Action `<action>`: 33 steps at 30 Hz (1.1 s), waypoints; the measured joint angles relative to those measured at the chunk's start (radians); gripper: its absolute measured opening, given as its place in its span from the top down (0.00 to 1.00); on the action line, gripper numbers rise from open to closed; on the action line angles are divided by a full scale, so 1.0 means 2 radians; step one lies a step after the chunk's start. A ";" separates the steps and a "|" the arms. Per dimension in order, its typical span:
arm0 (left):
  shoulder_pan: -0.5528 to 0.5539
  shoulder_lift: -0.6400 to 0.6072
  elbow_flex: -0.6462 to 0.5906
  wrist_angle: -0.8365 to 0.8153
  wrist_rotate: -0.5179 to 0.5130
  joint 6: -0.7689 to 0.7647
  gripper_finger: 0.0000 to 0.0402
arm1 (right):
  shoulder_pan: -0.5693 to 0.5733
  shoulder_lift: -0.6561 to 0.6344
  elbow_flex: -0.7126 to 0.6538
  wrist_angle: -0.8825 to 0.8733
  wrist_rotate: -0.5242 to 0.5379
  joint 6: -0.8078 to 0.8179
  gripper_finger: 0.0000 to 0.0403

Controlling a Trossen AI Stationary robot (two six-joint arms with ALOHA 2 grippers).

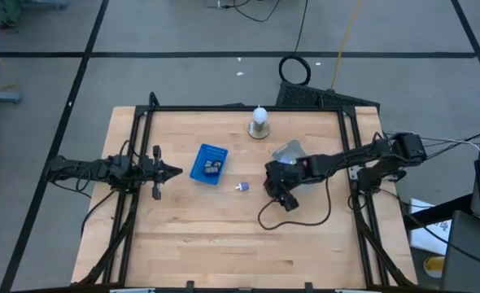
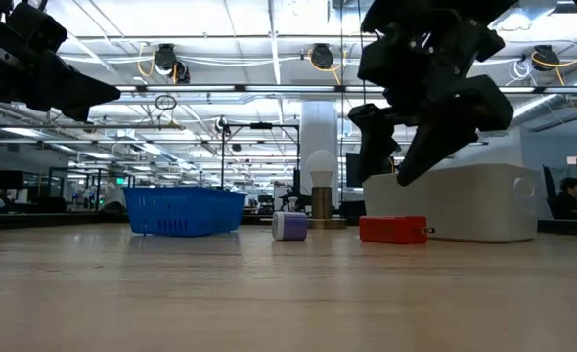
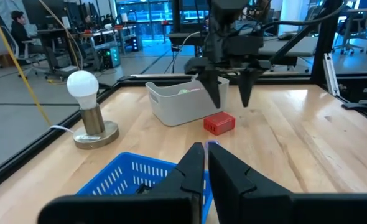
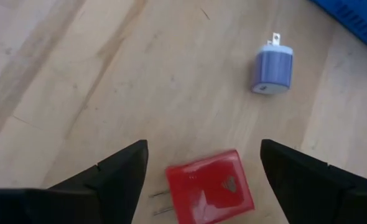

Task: Pick & Place Office items
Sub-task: Put the red charger into the gray bin

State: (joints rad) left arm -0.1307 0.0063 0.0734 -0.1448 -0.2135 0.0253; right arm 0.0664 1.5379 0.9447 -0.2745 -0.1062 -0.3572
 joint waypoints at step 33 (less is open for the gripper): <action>0.000 0.030 0.000 -0.001 0.016 -0.001 0.94 | -0.020 0.088 0.000 0.004 0.004 -0.012 0.12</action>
State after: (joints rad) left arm -0.1307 0.0669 0.0734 -0.1471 -0.1811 0.0227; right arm 0.0273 1.7130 0.9451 -0.2665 -0.0979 -0.3818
